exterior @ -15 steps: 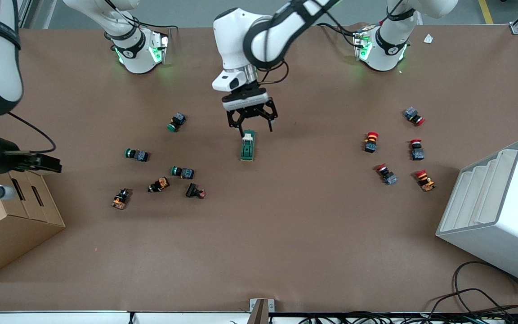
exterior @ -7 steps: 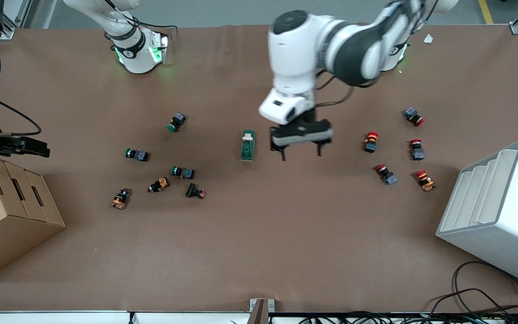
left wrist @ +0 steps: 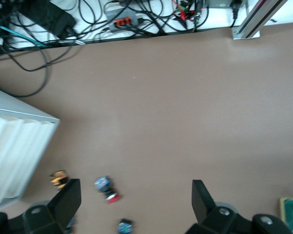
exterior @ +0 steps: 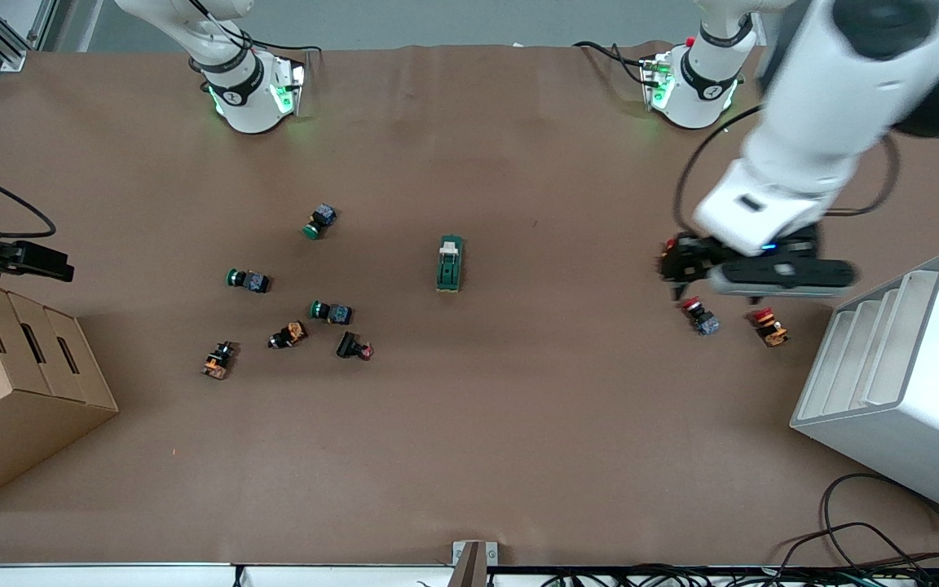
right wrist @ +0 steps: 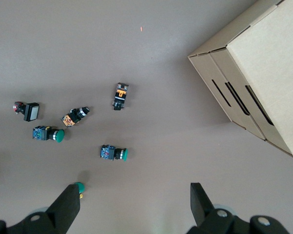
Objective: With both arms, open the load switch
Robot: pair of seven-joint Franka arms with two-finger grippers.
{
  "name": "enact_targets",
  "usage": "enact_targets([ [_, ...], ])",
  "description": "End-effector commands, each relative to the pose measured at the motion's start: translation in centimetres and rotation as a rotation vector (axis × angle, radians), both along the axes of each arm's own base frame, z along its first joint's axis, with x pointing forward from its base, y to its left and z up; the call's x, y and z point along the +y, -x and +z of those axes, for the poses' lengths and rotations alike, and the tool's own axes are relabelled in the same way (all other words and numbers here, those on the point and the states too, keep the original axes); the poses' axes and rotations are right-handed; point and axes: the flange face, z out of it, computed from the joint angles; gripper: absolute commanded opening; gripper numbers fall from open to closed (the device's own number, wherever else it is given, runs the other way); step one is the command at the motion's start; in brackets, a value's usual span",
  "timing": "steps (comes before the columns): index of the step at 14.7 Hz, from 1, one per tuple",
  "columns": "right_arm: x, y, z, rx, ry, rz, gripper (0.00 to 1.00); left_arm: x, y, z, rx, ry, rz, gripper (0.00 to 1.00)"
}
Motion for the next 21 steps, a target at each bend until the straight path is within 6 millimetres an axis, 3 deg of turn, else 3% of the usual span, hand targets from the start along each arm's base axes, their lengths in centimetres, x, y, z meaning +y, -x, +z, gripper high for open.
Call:
enact_targets([
  [1,0.2,0.4,0.6,0.004,-0.003,0.012,1.0,1.4,2.9,2.9,0.058,0.012,-0.005,1.0],
  [4,0.8,0.9,0.3,0.048,-0.007,0.015,1.0,6.6,4.7,4.2,0.146,0.031,-0.035,1.0],
  [6,1.3,1.6,0.1,0.097,-0.011,0.012,1.0,9.0,6.2,4.5,0.17,0.01,-0.068,1.0],
  [9,1.0,2.3,0.4,0.119,-0.042,0.01,1.0,9.8,8.4,5.2,0.178,0.002,-0.06,1.0],
  [13,1.4,4.1,1.6,0.073,-0.052,0.017,1.0,12.4,10.1,5.8,0.218,-0.002,-0.038,1.0],
  [17,2.9,6.6,2.4,0.008,-0.033,0.048,1.0,13.1,9.8,6.1,0.214,0.003,-0.032,1.0],
  [21,2.7,7.8,3.8,-0.009,-0.032,0.044,1.0,12.9,9.6,6.2,0.215,0.039,-0.031,1.0],
])
